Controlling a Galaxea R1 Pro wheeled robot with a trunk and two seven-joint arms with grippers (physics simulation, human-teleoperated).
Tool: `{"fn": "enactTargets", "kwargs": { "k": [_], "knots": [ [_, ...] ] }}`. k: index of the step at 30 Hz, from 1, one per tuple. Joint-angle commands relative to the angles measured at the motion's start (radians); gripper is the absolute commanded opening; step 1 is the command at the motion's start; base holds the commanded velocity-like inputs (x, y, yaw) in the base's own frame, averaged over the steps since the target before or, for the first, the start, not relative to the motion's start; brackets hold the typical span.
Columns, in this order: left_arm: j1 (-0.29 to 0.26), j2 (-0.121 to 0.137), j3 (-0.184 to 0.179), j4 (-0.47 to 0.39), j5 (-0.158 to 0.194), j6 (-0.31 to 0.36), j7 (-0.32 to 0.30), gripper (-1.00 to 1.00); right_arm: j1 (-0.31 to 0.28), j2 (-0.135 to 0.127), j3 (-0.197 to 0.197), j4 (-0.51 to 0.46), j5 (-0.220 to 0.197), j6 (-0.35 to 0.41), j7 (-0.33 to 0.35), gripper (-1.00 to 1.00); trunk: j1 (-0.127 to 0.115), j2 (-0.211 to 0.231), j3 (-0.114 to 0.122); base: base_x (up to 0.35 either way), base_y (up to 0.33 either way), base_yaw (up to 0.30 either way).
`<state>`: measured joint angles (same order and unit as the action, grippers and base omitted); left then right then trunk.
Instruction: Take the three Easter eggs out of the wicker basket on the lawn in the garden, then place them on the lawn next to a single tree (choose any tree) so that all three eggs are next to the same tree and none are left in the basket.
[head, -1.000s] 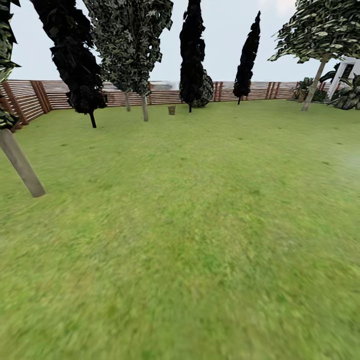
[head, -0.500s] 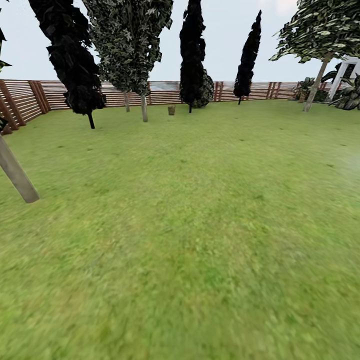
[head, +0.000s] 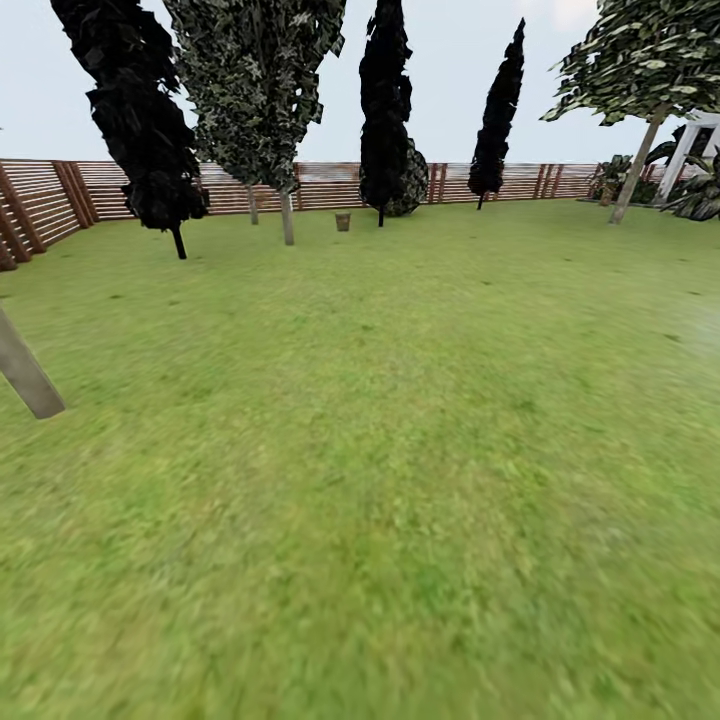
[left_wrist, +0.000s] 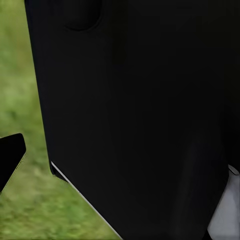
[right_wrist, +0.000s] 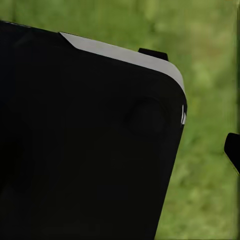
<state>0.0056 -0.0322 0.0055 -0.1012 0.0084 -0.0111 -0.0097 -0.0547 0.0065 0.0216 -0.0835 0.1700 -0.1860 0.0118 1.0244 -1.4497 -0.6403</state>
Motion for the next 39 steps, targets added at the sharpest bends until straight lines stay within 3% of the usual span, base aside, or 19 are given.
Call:
{"fn": "enactTargets", "kwargs": {
  "k": [1, 39],
  "knots": [
    [0.001, 0.000, 0.001, -0.002, 0.001, -0.001, 0.000, 1.00, 0.000, 0.000, 0.001, 0.001, 0.004, -0.003, 0.000, 1.00, 0.001, 0.000, -0.001, 0.328, 0.000, 0.000],
    [0.001, 0.000, 0.001, -0.002, 0.001, -0.001, -0.001, 1.00, 0.000, 0.000, 0.003, 0.001, 0.010, -0.003, 0.000, 1.00, 0.001, 0.000, -0.001, 0.328, 0.000, 0.000]
  ]
}}
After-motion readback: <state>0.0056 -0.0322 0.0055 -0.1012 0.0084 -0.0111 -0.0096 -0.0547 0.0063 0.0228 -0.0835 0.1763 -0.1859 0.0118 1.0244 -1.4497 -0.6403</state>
